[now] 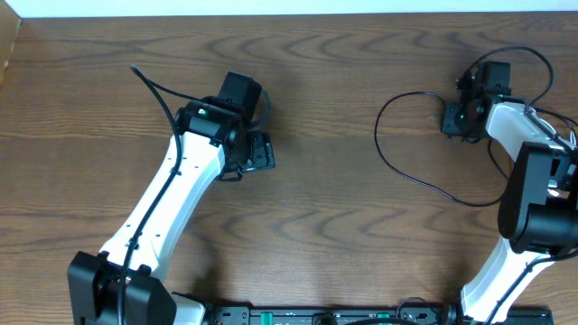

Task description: Untangle cables

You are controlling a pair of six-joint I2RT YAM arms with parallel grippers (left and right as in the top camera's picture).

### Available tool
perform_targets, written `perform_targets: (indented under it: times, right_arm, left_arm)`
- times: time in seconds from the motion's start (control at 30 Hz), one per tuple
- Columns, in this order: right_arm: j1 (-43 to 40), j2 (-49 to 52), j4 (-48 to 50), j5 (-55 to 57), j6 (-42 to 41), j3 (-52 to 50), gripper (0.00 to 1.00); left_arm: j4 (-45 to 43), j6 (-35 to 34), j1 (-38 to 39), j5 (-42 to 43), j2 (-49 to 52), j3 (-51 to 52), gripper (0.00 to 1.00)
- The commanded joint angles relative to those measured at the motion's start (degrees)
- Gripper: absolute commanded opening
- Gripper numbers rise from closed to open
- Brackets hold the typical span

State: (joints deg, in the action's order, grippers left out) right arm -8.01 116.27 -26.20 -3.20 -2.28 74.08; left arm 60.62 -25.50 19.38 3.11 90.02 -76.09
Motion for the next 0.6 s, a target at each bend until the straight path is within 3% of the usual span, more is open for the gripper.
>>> perform_targets:
  times: [0.0,0.13,0.37,0.57]
  right_arm:
    - [0.22,1.33,-3.04,0.28,-0.90,-0.07,0.15]
    - [0.17,1.33,-6.34,0.59,-1.38,-0.07,0.01]
    - [-0.04,-0.09,-8.46,1.18,-4.52,0.96,0.01]
    - [-4.76,-8.50,-14.97,4.09,-4.55,9.46,0.01]
  left_arm:
    - [0.20,-0.28,-0.13,0.31,0.22,0.22,0.80]
    - [0.20,-0.28,-0.13,0.31,0.22,0.22,0.80]
    - [0.20,-0.28,-0.13,0.31,0.22,0.22,0.80]
    - [0.20,-0.28,-0.13,0.31,0.22,0.22,0.80]
